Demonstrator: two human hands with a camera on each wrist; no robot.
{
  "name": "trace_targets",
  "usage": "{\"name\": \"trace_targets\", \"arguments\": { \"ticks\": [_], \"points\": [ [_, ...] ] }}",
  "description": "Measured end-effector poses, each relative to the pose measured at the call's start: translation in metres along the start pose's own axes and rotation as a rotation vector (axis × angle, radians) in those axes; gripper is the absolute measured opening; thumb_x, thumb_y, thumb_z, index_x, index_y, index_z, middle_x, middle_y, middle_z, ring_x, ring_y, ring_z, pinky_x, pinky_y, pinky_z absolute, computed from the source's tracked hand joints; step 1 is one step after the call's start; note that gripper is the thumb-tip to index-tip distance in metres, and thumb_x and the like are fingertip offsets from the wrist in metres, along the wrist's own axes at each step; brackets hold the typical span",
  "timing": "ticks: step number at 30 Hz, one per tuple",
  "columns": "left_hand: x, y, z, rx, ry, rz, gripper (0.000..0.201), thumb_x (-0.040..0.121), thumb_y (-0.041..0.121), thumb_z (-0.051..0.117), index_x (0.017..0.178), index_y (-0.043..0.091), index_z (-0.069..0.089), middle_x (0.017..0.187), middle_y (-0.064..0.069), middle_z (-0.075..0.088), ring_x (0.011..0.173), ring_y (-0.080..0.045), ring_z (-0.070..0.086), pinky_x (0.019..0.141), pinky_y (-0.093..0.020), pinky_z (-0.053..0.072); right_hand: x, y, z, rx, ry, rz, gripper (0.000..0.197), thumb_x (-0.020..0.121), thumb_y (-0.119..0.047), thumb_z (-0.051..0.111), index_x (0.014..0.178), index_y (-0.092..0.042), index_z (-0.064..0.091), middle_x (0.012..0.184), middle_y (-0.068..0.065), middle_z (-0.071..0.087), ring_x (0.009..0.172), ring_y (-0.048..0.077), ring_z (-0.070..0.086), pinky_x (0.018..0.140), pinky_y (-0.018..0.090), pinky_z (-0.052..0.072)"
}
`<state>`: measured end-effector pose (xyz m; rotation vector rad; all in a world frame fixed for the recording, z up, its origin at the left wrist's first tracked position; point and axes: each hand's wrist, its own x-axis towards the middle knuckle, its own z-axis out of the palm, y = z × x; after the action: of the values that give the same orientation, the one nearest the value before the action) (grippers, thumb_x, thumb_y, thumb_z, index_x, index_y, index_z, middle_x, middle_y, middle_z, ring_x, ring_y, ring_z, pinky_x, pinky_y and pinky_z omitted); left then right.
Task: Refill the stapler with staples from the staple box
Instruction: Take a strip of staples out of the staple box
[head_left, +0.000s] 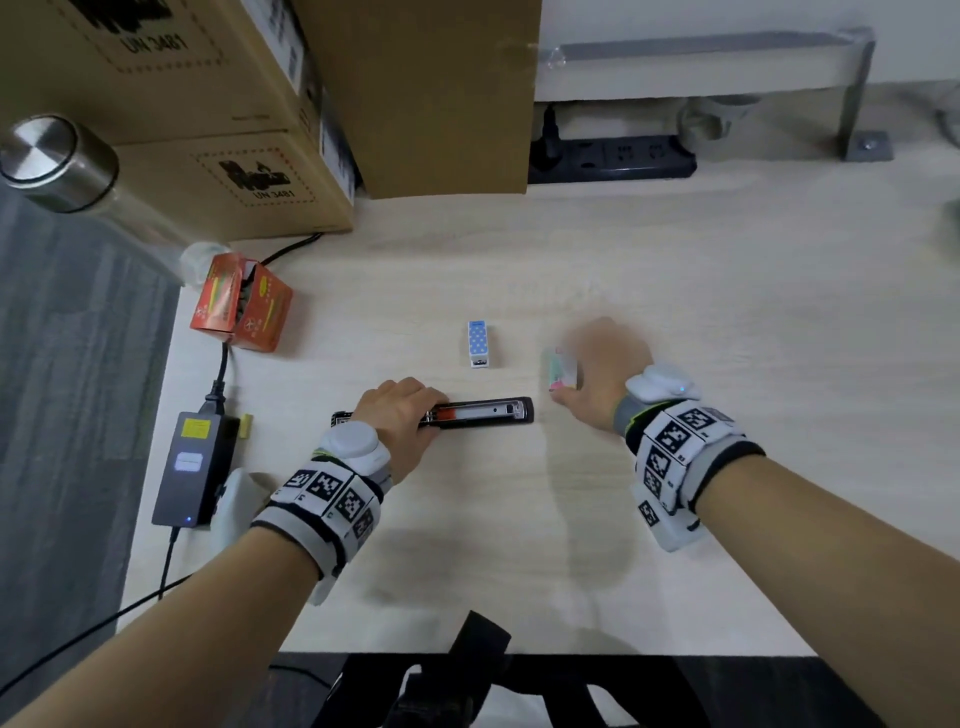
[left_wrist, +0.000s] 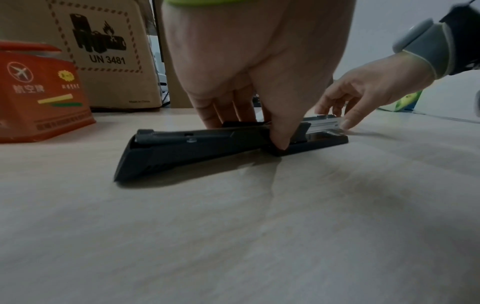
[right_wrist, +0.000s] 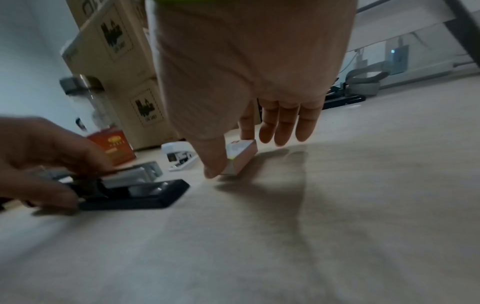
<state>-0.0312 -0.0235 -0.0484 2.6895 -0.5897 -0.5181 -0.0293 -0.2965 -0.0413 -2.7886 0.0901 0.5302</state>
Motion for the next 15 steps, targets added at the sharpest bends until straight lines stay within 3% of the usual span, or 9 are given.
{"name": "trace_targets", "arguments": {
  "ticks": [3, 7, 9, 12, 15],
  "points": [
    [-0.004, 0.012, -0.003, -0.027, 0.070, 0.050, 0.054, 0.077, 0.033, 0.073, 0.126, 0.021, 0.054, 0.119, -0.003, 0.057, 0.104, -0.028, 0.052, 0.091, -0.038, 0.041, -0.026, 0.001, 0.001, 0.120, 0.036, 0.010, 0.056, 0.071, -0.046, 0.070, 0.118, -0.023, 0.050, 0.120, 0.003, 0.048, 0.108, 0.026, 0.045, 0.089, 0.037, 0.040],
    [-0.014, 0.048, -0.001, -0.312, 0.157, 0.065, 0.043, 0.081, 0.030, 0.068, 0.121, 0.020, 0.057, 0.109, -0.001, 0.061, 0.090, -0.017, 0.058, 0.083, -0.030, 0.048, -0.065, -0.005, 0.005, 0.272, 0.022, 0.008, 0.059, 0.068, -0.048, 0.073, 0.116, -0.024, 0.051, 0.117, 0.000, 0.051, 0.106, 0.023, 0.047, 0.089, 0.036, 0.041],
    [-0.016, 0.067, 0.003, -0.516, 0.056, -0.024, 0.033, 0.085, 0.025, 0.066, 0.117, 0.022, 0.058, 0.097, 0.003, 0.066, 0.079, -0.012, 0.062, 0.077, -0.028, 0.053, -0.077, -0.009, 0.008, 0.337, 0.051, 0.005, 0.056, 0.064, -0.051, 0.075, 0.108, -0.025, 0.052, 0.109, -0.002, 0.055, 0.099, 0.022, 0.051, 0.084, 0.036, 0.042],
    [-0.016, 0.087, 0.010, -0.881, -0.149, -0.188, 0.021, 0.092, 0.015, 0.057, 0.112, 0.022, 0.055, 0.084, -0.003, 0.068, 0.071, -0.015, 0.065, 0.075, -0.032, 0.056, -0.088, -0.020, 0.015, 0.440, 0.133, 0.039, 0.052, 0.060, -0.052, 0.076, 0.098, -0.025, 0.052, 0.098, -0.005, 0.058, 0.091, 0.020, 0.054, 0.078, 0.035, 0.044],
    [-0.014, 0.096, 0.012, -1.111, -0.208, -0.308, 0.015, 0.097, 0.011, 0.048, 0.110, 0.015, 0.054, 0.076, -0.010, 0.065, 0.061, -0.015, 0.063, 0.067, -0.030, 0.059, -0.092, -0.031, 0.020, 0.497, 0.146, 0.060, 0.054, 0.058, -0.054, 0.077, 0.096, -0.024, 0.051, 0.095, -0.006, 0.059, 0.088, 0.018, 0.054, 0.076, 0.035, 0.044]
  ]
}}
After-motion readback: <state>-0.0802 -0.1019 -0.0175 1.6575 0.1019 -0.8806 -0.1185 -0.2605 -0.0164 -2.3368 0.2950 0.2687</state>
